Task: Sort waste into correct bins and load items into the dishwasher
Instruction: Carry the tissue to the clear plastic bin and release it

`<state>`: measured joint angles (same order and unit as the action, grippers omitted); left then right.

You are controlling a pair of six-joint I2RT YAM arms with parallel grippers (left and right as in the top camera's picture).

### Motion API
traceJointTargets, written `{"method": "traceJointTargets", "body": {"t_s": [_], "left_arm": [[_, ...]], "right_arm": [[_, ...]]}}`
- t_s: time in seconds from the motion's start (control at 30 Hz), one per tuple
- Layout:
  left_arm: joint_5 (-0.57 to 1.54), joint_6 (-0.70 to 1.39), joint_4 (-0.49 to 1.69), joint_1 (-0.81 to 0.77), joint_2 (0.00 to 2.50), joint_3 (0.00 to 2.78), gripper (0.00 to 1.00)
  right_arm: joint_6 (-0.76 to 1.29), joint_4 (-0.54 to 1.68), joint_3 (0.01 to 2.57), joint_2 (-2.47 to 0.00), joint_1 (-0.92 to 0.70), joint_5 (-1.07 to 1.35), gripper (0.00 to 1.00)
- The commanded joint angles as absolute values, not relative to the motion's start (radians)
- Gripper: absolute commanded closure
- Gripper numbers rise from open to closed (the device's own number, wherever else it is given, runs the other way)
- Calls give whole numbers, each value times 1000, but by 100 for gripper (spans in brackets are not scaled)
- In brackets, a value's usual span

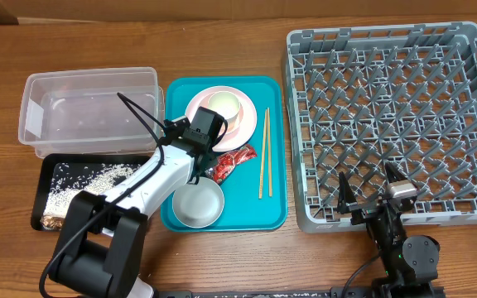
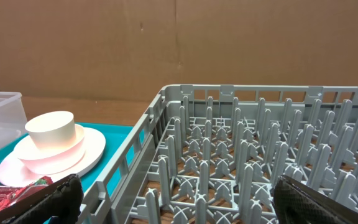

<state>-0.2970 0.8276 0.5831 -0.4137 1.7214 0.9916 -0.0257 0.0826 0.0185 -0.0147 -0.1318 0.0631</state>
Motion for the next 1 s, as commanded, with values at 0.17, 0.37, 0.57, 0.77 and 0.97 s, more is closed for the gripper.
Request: {"method": "traceJointTargets", "body": {"t_s": [0.17,0.37,0.57,0.77,0.97], "left_arm": [[-324,807,578,-420,1733,982,76],[-318,786,579,-420,1730,995,96],[-295,754,692,-420,1669,1117,96],[-296,652,780,-419,1574,1302,96],[-389,571,783,-387,1531,1371,96]], "right_arm": [[-23,78,8,-3,-136,64,0],[-23,78,8,-3,-136,64,0],[-23,78,8,-3,-136,64,0],[-23,78,8,-3,-136,64,0],[-23,78,8,-3,-136,64,0]]}}
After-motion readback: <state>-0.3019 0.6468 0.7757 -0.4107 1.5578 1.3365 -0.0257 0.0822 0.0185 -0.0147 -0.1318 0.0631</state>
